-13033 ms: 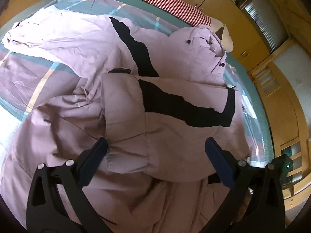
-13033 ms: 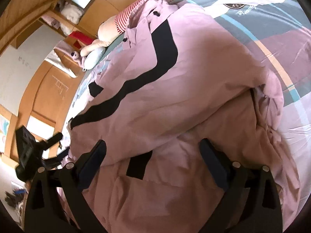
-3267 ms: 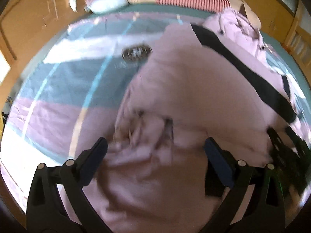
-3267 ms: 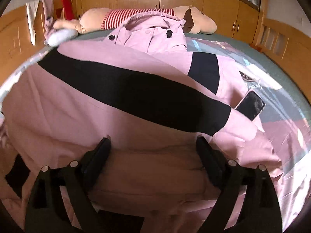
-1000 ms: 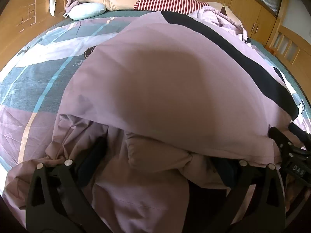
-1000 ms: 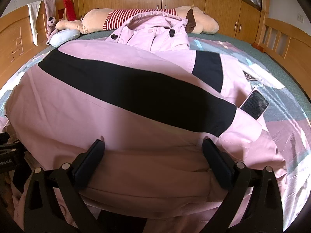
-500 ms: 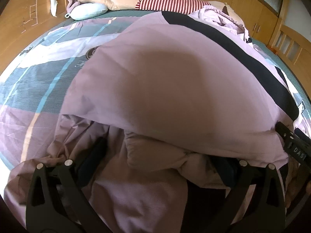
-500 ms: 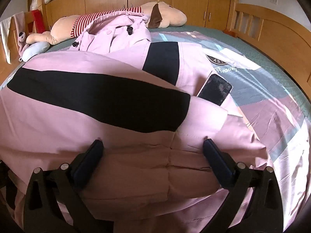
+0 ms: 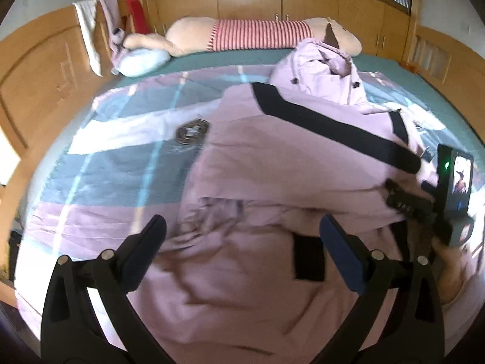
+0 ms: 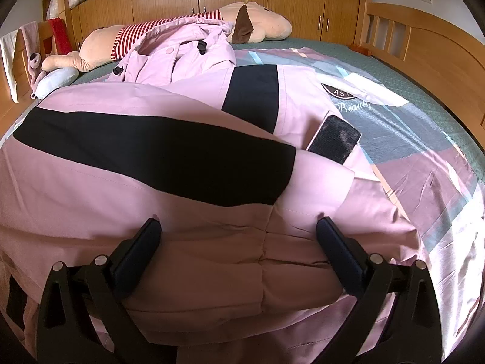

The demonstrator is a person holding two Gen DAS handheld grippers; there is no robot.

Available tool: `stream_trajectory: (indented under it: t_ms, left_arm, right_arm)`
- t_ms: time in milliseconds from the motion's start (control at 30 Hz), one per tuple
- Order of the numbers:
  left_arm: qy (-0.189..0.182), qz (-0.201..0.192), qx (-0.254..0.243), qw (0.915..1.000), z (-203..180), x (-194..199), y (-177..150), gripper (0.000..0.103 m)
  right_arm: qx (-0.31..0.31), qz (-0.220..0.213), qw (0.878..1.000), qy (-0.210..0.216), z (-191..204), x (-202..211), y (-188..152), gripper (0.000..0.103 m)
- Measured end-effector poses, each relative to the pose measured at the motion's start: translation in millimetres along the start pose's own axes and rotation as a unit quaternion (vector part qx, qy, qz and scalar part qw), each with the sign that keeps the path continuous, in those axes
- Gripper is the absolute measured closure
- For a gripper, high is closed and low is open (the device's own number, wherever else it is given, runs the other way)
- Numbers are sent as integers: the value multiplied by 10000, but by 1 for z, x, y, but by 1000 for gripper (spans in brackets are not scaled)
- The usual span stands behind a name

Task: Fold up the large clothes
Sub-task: 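Open both tools to release the folded hem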

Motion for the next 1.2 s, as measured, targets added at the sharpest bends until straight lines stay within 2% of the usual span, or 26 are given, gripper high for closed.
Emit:
stream_trajectory:
  t_ms: [67,100,200,267,300,333,367,400,433,500,567,633,733,833,900,933,967,1000,1067,1133,1200]
  left_arm:
    - [251,63,9,9997,9,-4,-2,2]
    - [260,137,86,9995,11,-8,-3,2]
    - [-4,249,491,9985,17,-12,-2,2]
    - [-146,324,653,9972,18,-12,-3,2]
    - [-198,328,694,9969,19,-11,-3,2]
    - [-230,313,732,9966,21,-9,-2,2]
    - [-230,296,747,9965,22,-8,-2,2]
    - [-213,287,758,9965,23,-8,-1,2]
    - [-188,302,777,9963,25,-9,-2,2]
    - [-192,361,841,9956,29,-12,-5,2]
    - [-226,478,959,9940,34,-17,-8,2]
    - [-203,583,1101,9920,41,-22,-11,2]
    - [-174,609,1332,9891,50,-24,-12,2]
    - [-263,704,1584,9845,56,-28,-14,2]
    - [-359,781,1720,9813,58,-30,-17,2]
    - [-408,812,1774,9799,58,-31,-18,2]
    - [-454,849,1804,9789,56,-32,-20,2]
    - [-475,873,1795,9787,55,-32,-21,2]
    - [-465,878,1692,9806,52,-32,-21,2]
    - [-353,846,1489,9846,49,-33,-21,2]
    - [-220,858,1318,9873,48,-34,-22,2]
  right_arm:
    - [15,11,10000,-15,0,0,0,1]
    - [41,26,10000,-44,0,0,0,1]
    - [261,305,9990,-190,6,-5,6,1]
    - [728,496,9954,-372,13,3,25,1]
    - [791,260,9953,-493,15,14,37,1]
    - [670,-317,9958,-533,19,36,57,1]
    - [493,-700,9957,-339,26,52,70,1]
    - [346,-887,9954,-75,34,61,80,1]
    - [235,-828,9959,295,49,64,87,1]
    - [155,-328,9938,1055,87,51,84,1]
    - [191,-95,9901,1385,115,37,68,1]
    - [599,845,9854,1352,146,-2,28,1]
    - [816,800,9878,1056,154,-16,19,1]
    - [873,1260,9823,1078,153,-14,30,1]
    - [997,826,9864,1009,150,3,47,1]
    - [1095,296,9898,861,145,19,57,1]
    - [1101,49,9908,784,140,26,58,1]
    - [1048,77,9915,765,136,24,55,1]
    - [864,814,9896,813,129,-3,22,1]
    - [764,692,9902,941,128,-4,19,1]
    - [881,914,9880,883,129,-1,24,1]
Point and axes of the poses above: each gripper's, at about its wrist camera, not at the fingertips, and x roughly against the way its jaws point, z to its left, y to its top, the point moved 6 cm from there along -x, roughly the way its jaws point, and after that the axes turned 8 degrees about -z, right-handed, at the moved point
